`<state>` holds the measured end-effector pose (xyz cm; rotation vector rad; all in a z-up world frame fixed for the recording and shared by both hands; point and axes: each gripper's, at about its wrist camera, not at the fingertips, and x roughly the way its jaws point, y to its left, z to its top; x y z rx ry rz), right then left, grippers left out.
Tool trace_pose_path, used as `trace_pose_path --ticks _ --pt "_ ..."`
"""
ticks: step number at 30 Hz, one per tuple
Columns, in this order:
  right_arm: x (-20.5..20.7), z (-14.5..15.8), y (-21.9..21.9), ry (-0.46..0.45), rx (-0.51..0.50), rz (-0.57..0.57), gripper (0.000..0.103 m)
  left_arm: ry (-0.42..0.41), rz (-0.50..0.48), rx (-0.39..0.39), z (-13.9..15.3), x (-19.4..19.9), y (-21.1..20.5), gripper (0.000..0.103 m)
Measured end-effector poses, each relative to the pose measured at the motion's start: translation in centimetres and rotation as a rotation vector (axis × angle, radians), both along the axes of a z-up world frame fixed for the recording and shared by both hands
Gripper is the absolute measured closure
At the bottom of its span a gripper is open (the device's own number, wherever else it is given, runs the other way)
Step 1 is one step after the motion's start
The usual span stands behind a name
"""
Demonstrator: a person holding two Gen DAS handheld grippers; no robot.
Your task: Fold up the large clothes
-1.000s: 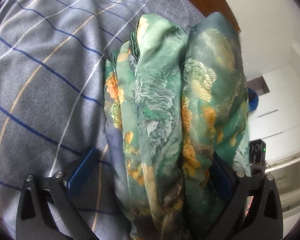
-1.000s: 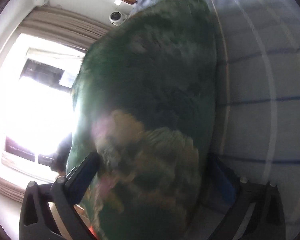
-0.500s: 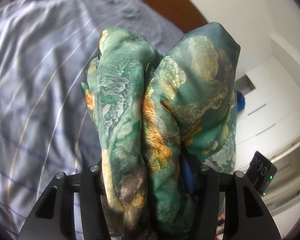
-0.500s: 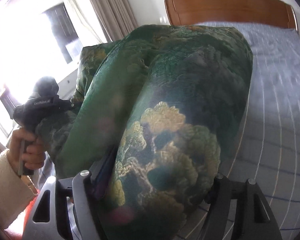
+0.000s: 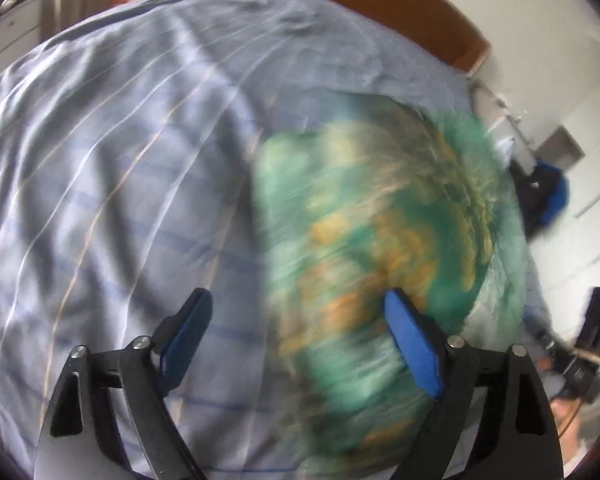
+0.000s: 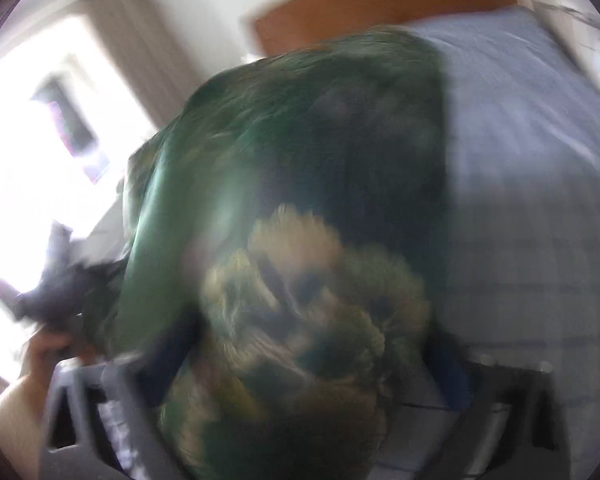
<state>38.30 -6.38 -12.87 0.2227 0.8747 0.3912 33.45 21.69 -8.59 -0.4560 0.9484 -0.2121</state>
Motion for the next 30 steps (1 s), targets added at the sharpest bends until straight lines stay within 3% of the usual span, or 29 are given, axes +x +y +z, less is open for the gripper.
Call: trace_pose_path --ticks 1,2,4,6,8,9,12,15,18,22,27,30 --pt "-0.3 -0.1 -0.8 -0.013 -0.053 -0.035 0.000 -0.040 0.001 -0.062 0.0 -1.4 0.8 0.013" --pt "-1.4 0.2 -1.8 -0.053 -0.088 -0.055 0.000 -0.070 0.017 -0.076 0.4 -3.0 1.4 0.012" --pt "-3.5 0.8 -3.1 -0.098 -0.109 -0.050 0.000 -0.102 0.044 0.020 1.5 -6.0 1.7 0.012" --pt "-6.4 1.4 -3.8 -0.127 -0.192 -0.042 0.000 -0.156 0.014 0.135 3.3 -9.7 0.5 0.011" --pt "-9.6 2.0 -3.7 -0.148 -0.261 -0.021 0.000 -0.208 0.000 0.285 4.9 -13.2 -1.5 0.006" --pt "-12.3 2.8 -3.7 -0.169 -0.295 -0.002 0.000 -0.248 0.007 0.397 5.9 -15.7 -3.2 0.003" --pt "-18.7 3.9 -3.5 -0.250 -0.381 0.034 0.000 -0.310 0.043 0.591 7.6 -20.3 -6.8 0.001" --pt "-25.0 5.0 -3.3 -0.338 -0.420 0.020 0.000 -0.333 0.068 0.661 8.8 -24.1 -10.1 0.000" --pt "-28.0 5.3 -3.9 -0.319 -0.397 -0.002 0.000 -0.347 0.150 0.735 9.5 -27.9 -13.2 0.000" --pt "-31.8 5.4 -5.2 -0.239 -0.327 -0.030 0.000 -0.380 0.129 0.746 10.1 -31.9 -16.0 0.000" --pt "-36.5 6.0 -6.0 -0.215 -0.315 -0.050 0.000 -0.309 0.043 0.685 9.2 -34.0 -17.6 0.000" --pt "-38.4 6.0 -6.5 -0.191 -0.288 -0.066 0.000 -0.295 0.022 0.688 8.3 -35.1 -18.1 0.000"
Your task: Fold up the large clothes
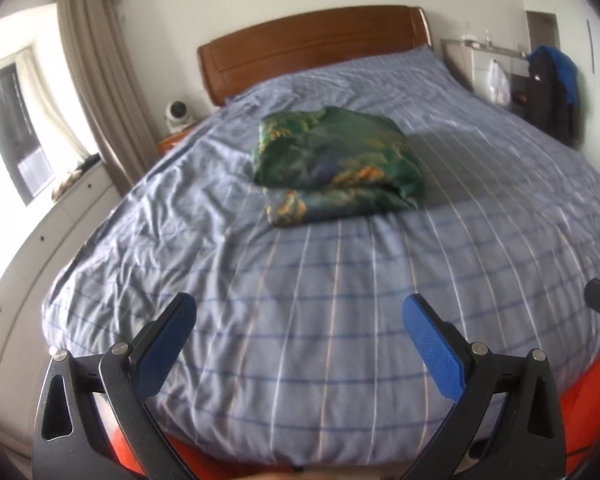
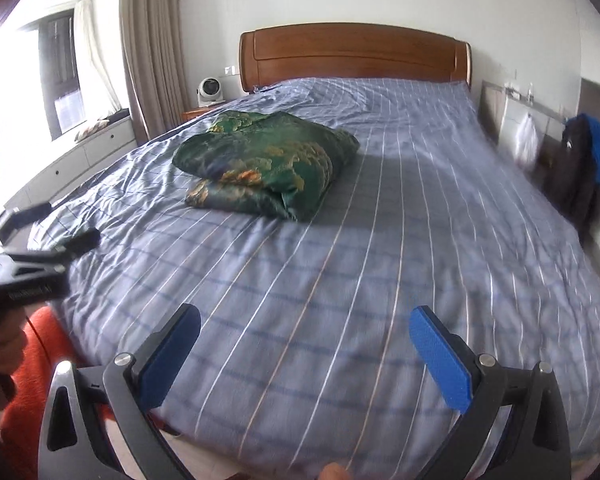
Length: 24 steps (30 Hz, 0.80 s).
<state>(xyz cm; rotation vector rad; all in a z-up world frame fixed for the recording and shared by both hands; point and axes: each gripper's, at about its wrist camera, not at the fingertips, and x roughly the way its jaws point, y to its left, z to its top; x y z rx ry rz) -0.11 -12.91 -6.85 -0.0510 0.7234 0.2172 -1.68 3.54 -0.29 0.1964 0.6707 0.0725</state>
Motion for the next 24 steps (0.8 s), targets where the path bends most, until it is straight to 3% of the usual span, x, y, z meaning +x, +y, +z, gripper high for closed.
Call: trace_pose_path --ticks 7,15,18,24 --pt "-2.2 -1.0 0.5 0.046 0.061 0.045 0.000 0.020 -0.035 -0.020 -0.7 -1.9 -0.3 0.000" --pt "-2.7 -1.1 2.5 0.003 0.028 0.040 0.000 0.068 -0.056 -0.052 -1.4 -2.0 -0.9 0.000" --pt "-2.8 -0.9 3.1 -0.004 -0.030 0.024 0.000 0.079 -0.055 -0.053 -1.3 -2.0 -1.1 0.000" --pt "-3.2 0.4 3.8 0.015 -0.044 0.029 0.000 0.053 -0.078 -0.071 0.2 -2.9 -0.4 0.000"
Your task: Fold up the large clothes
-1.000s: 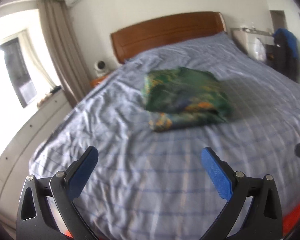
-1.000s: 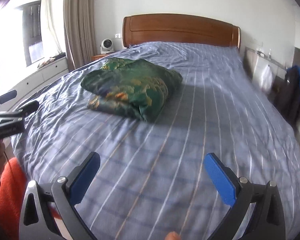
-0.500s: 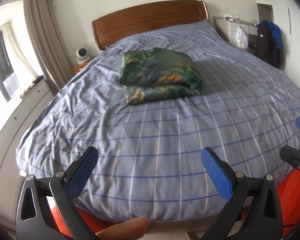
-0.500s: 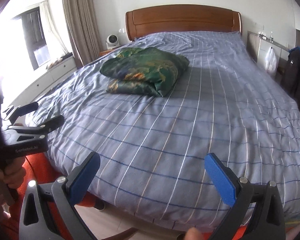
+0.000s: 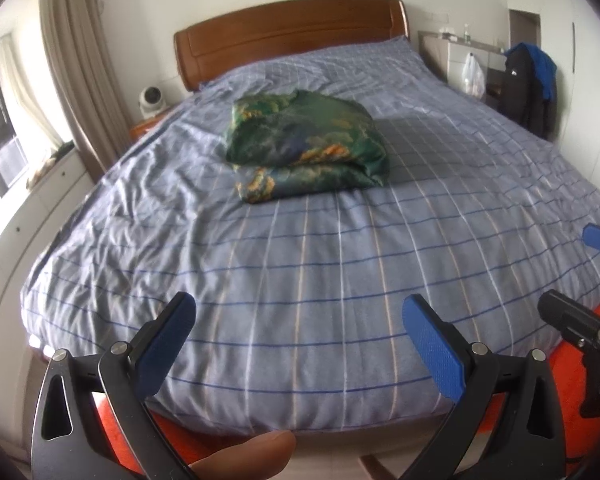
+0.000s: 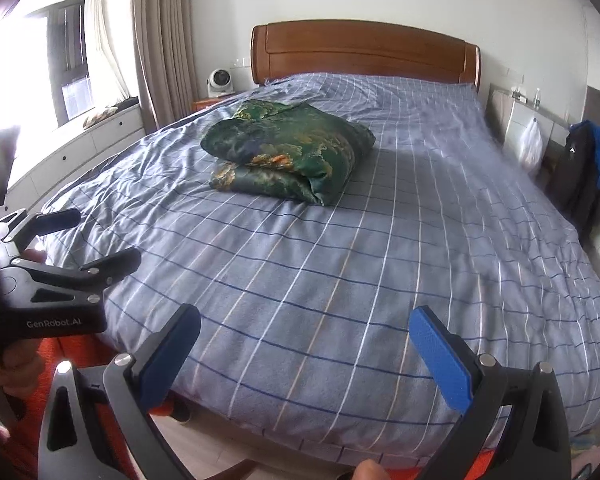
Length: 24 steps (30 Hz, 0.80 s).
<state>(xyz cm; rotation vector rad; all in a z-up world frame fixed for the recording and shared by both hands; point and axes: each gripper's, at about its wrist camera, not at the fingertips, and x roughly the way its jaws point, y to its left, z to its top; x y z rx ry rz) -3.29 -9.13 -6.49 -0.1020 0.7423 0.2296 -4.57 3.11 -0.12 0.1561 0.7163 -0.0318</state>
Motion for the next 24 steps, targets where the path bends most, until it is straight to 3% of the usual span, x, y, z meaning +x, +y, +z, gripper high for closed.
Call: trace_pose_path --ticks 9,16,24 --pt "-1.0 2.8 0.8 -0.045 0.030 -0.015 0.000 0.020 0.036 -0.019 1.9 -0.1 0.0 0.000" --pt "-0.8 2.7 1.5 -0.046 0.012 -0.013 0.000 -0.018 0.032 -0.018 2.7 -0.1 -0.6 0.000" --pt "-0.5 2.1 1.5 -0.033 -0.015 -0.023 0.000 0.015 0.033 -0.001 1.7 0.3 -0.8 0.000"
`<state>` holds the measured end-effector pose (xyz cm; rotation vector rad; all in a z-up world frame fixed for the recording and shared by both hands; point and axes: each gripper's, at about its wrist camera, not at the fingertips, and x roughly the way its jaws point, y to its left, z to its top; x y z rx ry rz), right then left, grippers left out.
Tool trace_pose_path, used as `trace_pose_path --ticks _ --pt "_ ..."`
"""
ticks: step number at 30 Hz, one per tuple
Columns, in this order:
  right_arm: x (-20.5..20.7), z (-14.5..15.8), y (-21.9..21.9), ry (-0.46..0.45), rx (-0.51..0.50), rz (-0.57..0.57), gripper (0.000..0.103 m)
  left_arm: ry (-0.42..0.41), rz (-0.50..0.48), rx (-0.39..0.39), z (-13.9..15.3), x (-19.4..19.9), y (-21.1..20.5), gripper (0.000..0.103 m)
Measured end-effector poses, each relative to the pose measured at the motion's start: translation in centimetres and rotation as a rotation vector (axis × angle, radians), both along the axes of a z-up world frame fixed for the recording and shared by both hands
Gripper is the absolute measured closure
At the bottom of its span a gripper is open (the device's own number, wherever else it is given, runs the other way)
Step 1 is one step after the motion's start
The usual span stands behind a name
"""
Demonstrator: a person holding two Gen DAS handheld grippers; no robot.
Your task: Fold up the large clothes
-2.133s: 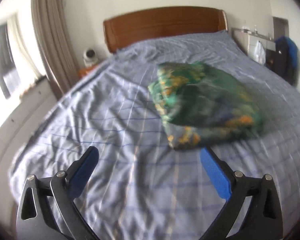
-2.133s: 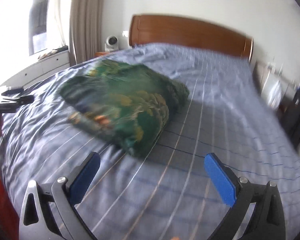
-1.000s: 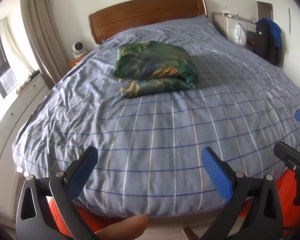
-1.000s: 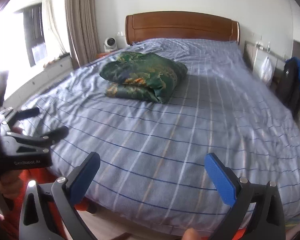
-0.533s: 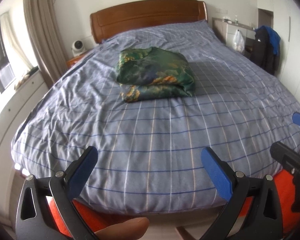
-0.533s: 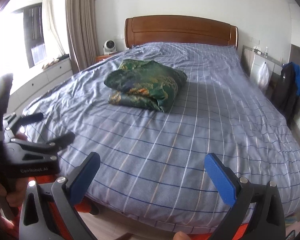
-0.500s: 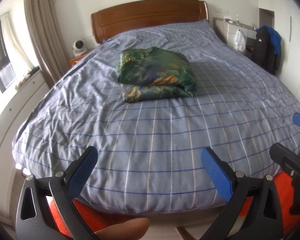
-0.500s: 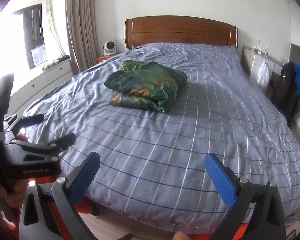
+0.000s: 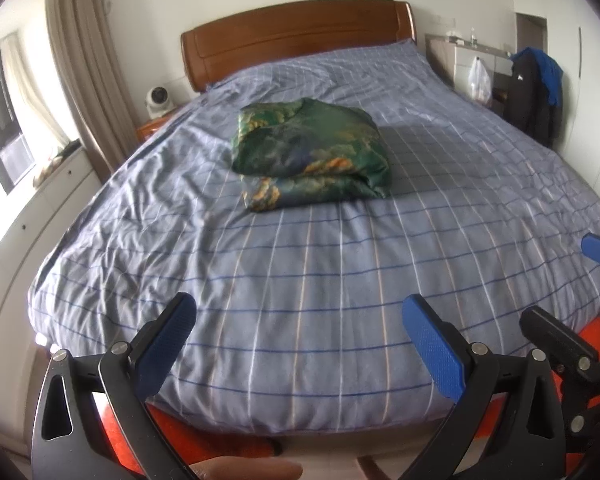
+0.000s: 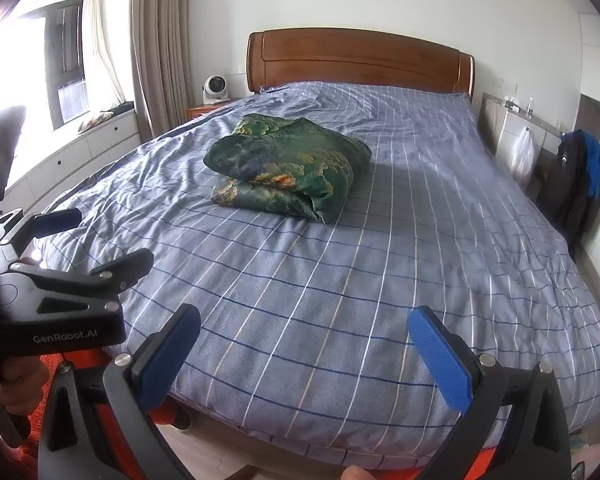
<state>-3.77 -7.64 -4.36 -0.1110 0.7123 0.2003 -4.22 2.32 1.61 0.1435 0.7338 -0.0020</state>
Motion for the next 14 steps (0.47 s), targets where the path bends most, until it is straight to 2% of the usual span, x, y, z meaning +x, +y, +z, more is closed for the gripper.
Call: trace_pose_path --ticks 9,14 --pt "0.09 -0.29 0.11 0.005 -0.010 0.007 0.000 0.011 -0.030 -0.043 -0.44 -0.17 0.20 0.000" --pt "0.16 -0.43 0.04 0.005 -0.016 0.001 0.000 -0.027 -0.020 -0.008 -0.23 -0.60 -0.17 0.000"
